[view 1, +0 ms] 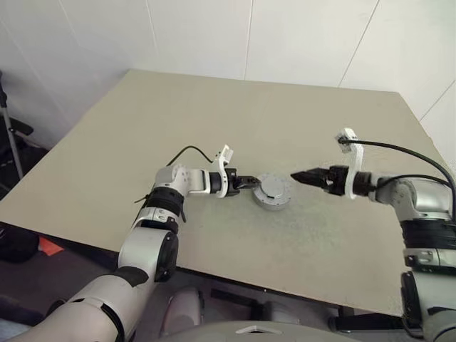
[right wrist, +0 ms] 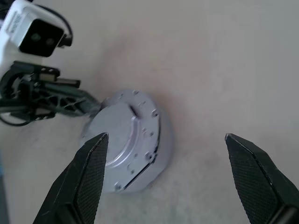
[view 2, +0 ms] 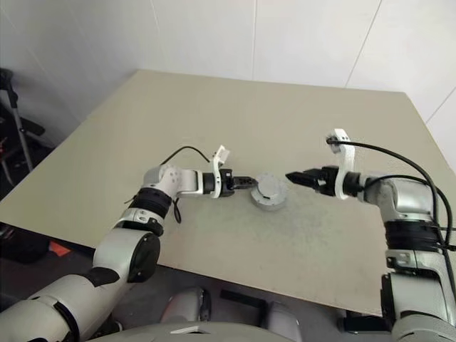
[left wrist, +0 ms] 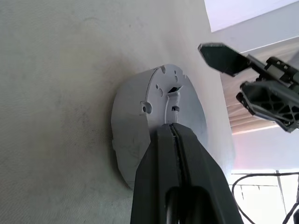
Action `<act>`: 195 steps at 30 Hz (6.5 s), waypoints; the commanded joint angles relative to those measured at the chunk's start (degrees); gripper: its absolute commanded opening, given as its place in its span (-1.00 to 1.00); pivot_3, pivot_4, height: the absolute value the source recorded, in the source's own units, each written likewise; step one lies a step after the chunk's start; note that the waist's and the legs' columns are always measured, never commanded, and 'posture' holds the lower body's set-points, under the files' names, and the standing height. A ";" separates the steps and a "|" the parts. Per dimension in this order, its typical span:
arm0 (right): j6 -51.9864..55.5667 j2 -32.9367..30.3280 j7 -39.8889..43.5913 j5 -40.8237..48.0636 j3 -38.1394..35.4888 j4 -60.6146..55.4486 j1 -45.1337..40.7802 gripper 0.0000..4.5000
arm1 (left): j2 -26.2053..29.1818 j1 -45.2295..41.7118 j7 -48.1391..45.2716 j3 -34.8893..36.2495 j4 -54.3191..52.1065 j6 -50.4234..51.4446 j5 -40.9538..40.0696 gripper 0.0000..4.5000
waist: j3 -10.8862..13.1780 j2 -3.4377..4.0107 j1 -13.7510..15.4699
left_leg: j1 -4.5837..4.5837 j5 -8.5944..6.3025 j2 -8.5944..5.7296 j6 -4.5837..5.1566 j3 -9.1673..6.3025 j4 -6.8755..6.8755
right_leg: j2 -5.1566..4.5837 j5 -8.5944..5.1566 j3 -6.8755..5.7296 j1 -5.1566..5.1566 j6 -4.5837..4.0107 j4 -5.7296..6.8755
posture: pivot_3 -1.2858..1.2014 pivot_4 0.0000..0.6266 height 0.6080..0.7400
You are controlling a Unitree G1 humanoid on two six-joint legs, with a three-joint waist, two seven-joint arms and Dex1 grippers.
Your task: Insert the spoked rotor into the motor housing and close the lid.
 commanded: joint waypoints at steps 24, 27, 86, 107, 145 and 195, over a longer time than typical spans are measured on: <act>17.06 10.74 -9.94 8.35 -7.61 8.78 -3.22 1.00 | 0.40 2.43 2.29 -1.10 -1.92 1.45 1.43 -1.00 | -0.09 0.10 -0.11 | 0.29 0.27 0.17 -0.82 -0.04 -0.03 | 0.05 0.07 -0.15 0.15 0.18 0.04 | 0.03 -1.00 1.00; 18.69 13.18 -11.34 9.36 -8.73 8.88 -3.85 1.00 | 0.56 2.63 2.68 -1.02 -2.38 1.64 1.35 -1.00 | -0.09 0.11 -0.17 | 0.34 0.31 0.21 -0.90 -0.04 -0.07 | 0.07 0.07 -0.16 0.16 0.20 0.04 | 0.03 -1.00 1.00; 18.74 38.38 -23.26 6.39 -11.23 11.66 -12.09 1.00 | -0.20 3.26 3.94 2.05 -3.02 0.07 3.99 -1.00 | -0.17 -0.20 -5.15 | 1.45 0.90 0.80 -1.88 0.07 -1.13 | 0.73 -0.27 -0.11 0.23 0.41 -0.04 | 0.03 -1.00 1.00; 17.24 38.75 -25.65 6.87 -17.20 14.55 -16.43 -0.03 | -0.50 3.29 3.25 1.96 -2.77 -1.02 5.86 -1.00 | -0.13 -0.21 -4.76 | 1.56 0.90 0.68 -1.90 0.04 -1.49 | 0.73 -0.27 -0.05 0.09 0.25 -0.31 | 0.03 -1.00 1.00; 9.56 37.64 -38.17 16.04 -35.72 27.72 -24.79 -0.07 | 6.82 8.74 11.90 26.52 -11.15 -11.96 -15.79 -1.00 | 0.05 -0.13 -0.35 | -1.00 0.25 0.50 -1.56 0.03 -0.02 | 0.30 0.19 -0.21 -2.14 -0.73 0.96 | 0.03 -1.00 1.00; 21.98 39.41 -45.32 31.20 -32.48 9.86 -22.85 -0.07 | 6.82 6.43 6.33 20.16 -12.04 4.30 -28.68 0.99 | 0.05 -0.13 -0.23 | -0.90 0.53 0.59 -2.00 -0.07 0.09 | 0.45 0.50 -0.16 -2.07 -0.16 1.04 | 0.03 -1.00 1.00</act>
